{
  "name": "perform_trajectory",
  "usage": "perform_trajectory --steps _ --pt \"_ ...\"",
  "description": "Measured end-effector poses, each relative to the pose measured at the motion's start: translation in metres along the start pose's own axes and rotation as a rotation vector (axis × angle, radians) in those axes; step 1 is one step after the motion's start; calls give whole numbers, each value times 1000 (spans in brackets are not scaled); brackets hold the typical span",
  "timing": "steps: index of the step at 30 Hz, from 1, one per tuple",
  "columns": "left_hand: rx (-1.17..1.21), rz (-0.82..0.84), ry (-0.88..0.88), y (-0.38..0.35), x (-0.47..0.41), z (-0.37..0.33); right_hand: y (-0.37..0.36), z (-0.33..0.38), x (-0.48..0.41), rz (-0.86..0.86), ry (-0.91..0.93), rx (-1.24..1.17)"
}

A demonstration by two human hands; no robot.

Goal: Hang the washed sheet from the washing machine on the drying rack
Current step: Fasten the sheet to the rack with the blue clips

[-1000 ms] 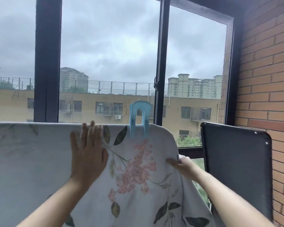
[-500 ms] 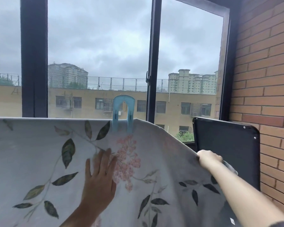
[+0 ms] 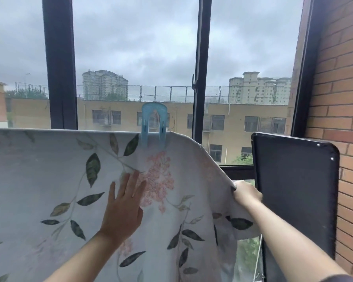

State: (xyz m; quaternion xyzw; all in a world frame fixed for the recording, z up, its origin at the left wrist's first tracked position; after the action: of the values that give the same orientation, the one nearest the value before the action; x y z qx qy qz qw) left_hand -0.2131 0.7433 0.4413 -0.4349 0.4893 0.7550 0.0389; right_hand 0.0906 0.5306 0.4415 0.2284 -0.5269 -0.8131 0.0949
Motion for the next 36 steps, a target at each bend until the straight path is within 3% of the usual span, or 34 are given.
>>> perform_trajectory --steps 4,9,13,15,17,19,20,23,24,27,31,32,33,36 --pt "-43 72 6 -7 3 -1 8 -6 1 -60 -48 -64" --pt "-33 105 48 -10 18 2 -11 20 29 -93 45 -301" --pt "15 170 102 -20 36 19 -17 73 91 -289 308 -432" --pt "17 232 127 -27 48 33 -23 108 125 -432 515 -332" --pt "1 403 142 -49 68 52 -42 141 150 -487 672 -192" --pt "-19 658 161 -74 96 76 -84 167 164 -357 748 51" --pt "-29 764 163 -82 112 90 -113 177 170 -214 749 171" --pt "4 839 156 -86 140 122 -193 167 195 324 578 327" --pt "7 832 143 -83 147 136 -203 170 206 396 526 327" --pt "27 702 126 -70 147 169 -184 201 210 184 510 198" --pt "98 314 123 -31 131 219 -125 267 205 -220 588 70" --pt "77 278 135 -27 132 235 -123 277 206 -218 579 89" --pt "48 329 151 -35 135 250 -132 282 205 -132 559 114" --pt "-41 740 212 -78 161 283 -203 268 230 536 441 234"
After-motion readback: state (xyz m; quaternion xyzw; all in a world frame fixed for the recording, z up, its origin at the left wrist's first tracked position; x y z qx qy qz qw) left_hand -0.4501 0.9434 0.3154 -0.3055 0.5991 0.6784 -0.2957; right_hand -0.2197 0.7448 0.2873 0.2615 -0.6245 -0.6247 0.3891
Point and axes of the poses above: each hand's wrist, its own x-axis away from the middle knuckle, its own y-axis out of the back of the hand, z = x × y, the point moved 10 cm from there along -x, towards the middle knuckle, and after that the axes turned 4 degrees about y, right-handed, at the moved point
